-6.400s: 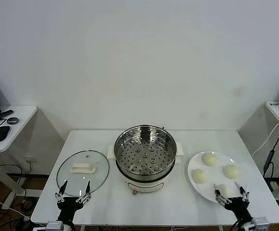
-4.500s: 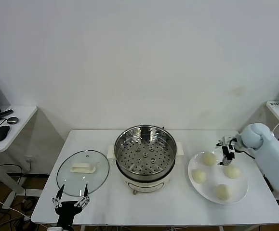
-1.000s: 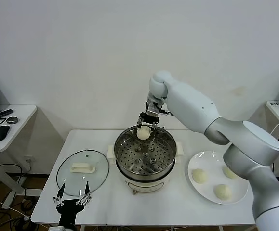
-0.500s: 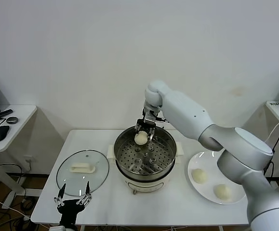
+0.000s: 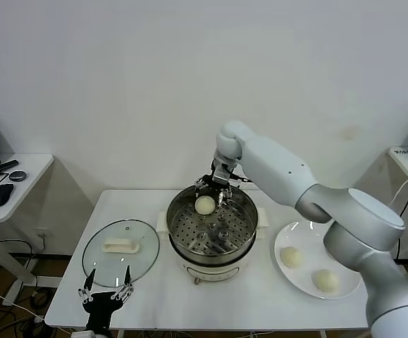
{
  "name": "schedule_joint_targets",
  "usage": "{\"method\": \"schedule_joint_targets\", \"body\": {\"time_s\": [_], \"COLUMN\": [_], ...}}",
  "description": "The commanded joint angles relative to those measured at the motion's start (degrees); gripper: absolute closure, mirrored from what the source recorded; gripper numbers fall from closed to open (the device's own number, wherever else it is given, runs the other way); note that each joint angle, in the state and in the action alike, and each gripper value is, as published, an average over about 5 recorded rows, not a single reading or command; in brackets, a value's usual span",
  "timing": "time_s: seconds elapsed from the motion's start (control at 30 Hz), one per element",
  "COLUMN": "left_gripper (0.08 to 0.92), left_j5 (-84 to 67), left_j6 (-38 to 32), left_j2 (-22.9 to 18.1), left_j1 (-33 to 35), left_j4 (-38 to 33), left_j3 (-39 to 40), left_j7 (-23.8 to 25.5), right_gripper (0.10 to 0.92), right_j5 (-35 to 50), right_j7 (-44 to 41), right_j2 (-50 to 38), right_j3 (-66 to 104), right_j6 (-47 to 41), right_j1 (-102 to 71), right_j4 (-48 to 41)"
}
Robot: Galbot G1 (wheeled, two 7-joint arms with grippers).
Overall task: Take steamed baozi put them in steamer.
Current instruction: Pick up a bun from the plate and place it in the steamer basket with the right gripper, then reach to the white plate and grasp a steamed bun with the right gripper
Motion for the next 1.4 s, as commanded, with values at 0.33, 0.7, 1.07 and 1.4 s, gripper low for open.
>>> {"method": "schedule_joint_targets", "body": {"time_s": [0.33,0.7,1.07,1.4], "left_gripper": [0.177,0.177,0.177,0.177], "left_j5": [-0.7,-1.6,-0.7,0.3], "left_j6": [1.4,2.5,2.7,2.6], "left_j2": [1.1,1.6,1.4,1.1], "left_j1": [-1.6,-2.8,-2.2,-1.1], "left_j4": [0.2,0.3,0.3,0.2], "left_j3": [-0.2,0.4,0.6,0.8], "left_j7": [0.5,0.8,0.7,0.6], "right_gripper": [0.203,0.203,0.203,0.203], "right_j5": [33.3,26.4,24.0,20.7], "right_j7": [1.1,0.5,5.0,4.4], "right_j2": [-27.1,-44.8,-52.2,-47.7], "right_j3": [1.2,0.5,12.3,12.6], "right_j6": [-38.4,-58.1,-61.6,-60.9], "right_j1": [6.9,1.2,-25.0,-28.2], "right_j4": [20.9,24.0,33.5,33.3]}}
